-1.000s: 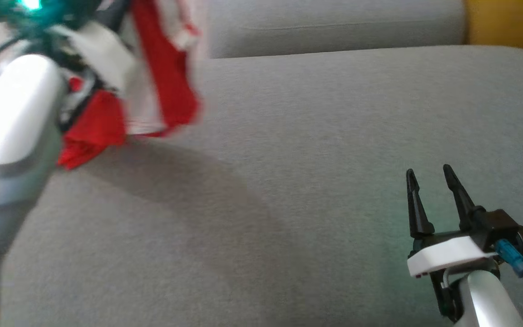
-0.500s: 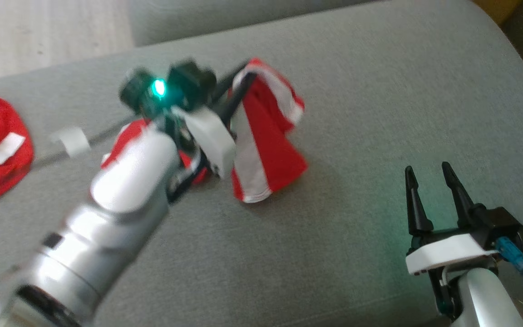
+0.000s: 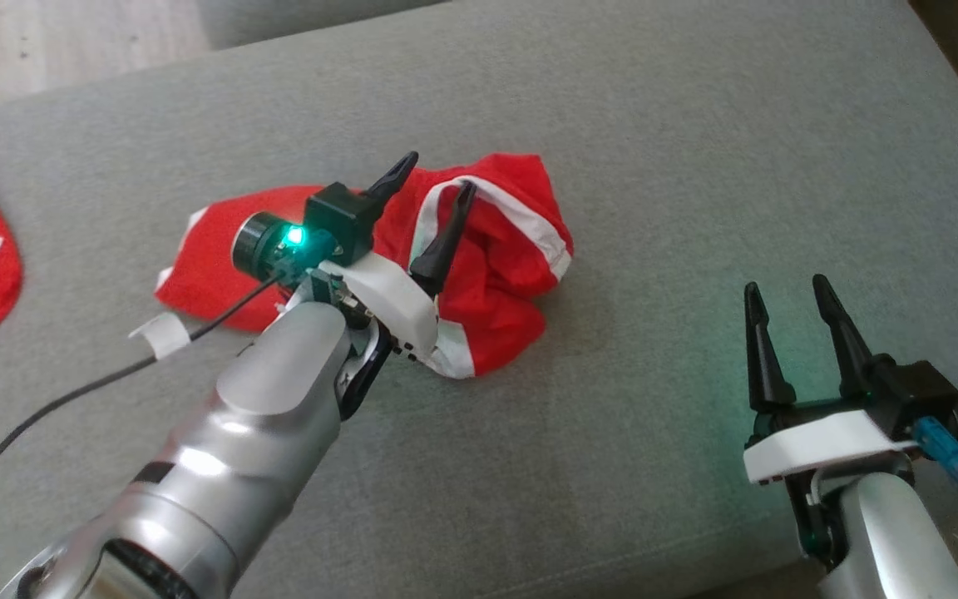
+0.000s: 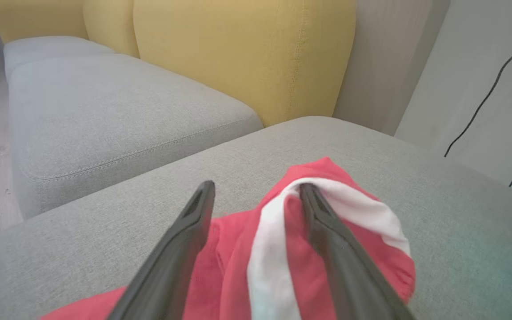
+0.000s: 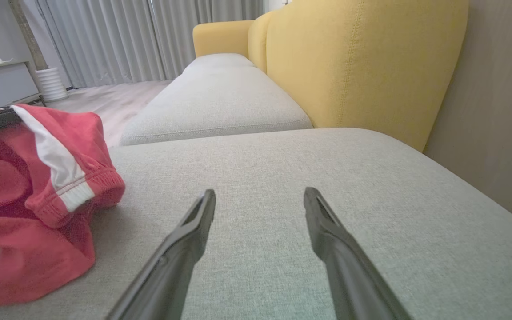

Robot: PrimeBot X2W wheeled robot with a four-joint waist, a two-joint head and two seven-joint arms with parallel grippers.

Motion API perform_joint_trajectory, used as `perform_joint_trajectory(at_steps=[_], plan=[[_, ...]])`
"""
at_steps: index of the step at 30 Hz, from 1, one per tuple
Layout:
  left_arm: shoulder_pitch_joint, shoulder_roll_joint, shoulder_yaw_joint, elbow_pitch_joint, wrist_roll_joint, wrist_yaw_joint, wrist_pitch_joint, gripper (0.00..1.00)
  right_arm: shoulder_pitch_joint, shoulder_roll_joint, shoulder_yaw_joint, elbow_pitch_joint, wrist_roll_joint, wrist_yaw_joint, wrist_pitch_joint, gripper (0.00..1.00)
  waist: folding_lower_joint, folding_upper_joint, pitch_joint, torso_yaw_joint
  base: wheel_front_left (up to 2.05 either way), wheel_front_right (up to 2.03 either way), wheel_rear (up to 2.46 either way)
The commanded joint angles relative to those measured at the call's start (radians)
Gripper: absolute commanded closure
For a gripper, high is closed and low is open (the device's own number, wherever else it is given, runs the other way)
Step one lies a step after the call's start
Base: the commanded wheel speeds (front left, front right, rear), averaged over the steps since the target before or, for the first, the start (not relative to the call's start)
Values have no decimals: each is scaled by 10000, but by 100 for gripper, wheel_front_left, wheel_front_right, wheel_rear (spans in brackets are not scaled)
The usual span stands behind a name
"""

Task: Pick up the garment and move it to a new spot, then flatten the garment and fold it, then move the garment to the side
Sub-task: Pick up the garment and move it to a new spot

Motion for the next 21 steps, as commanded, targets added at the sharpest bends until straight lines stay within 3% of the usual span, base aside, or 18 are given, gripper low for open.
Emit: perform_joint_trajectory(at_steps=[1,7,11,21], plan=[[-514,96,356,-146,-88,-20,-133,0,-176,-50,194,-270,-43,75,-108,0,-1,0,-142,172,0,0,0],[-114,98,497,-332,-216,-124,-332,0,-2,-50,89,-211,-102,75,-108,0,-1,0,-733,749,0,0,0],[625,347,895,-784,-333,80,-379,0,214,-50,-25,-180,-102,75,-108,0,-1,0,-1209,1119,0,0,0],[4314,1442,3462,-4146,305,1700,-389,0,874,-50,-135,-374,-60,75,-109,0,-1,0,-2217,1889,0,0,0]])
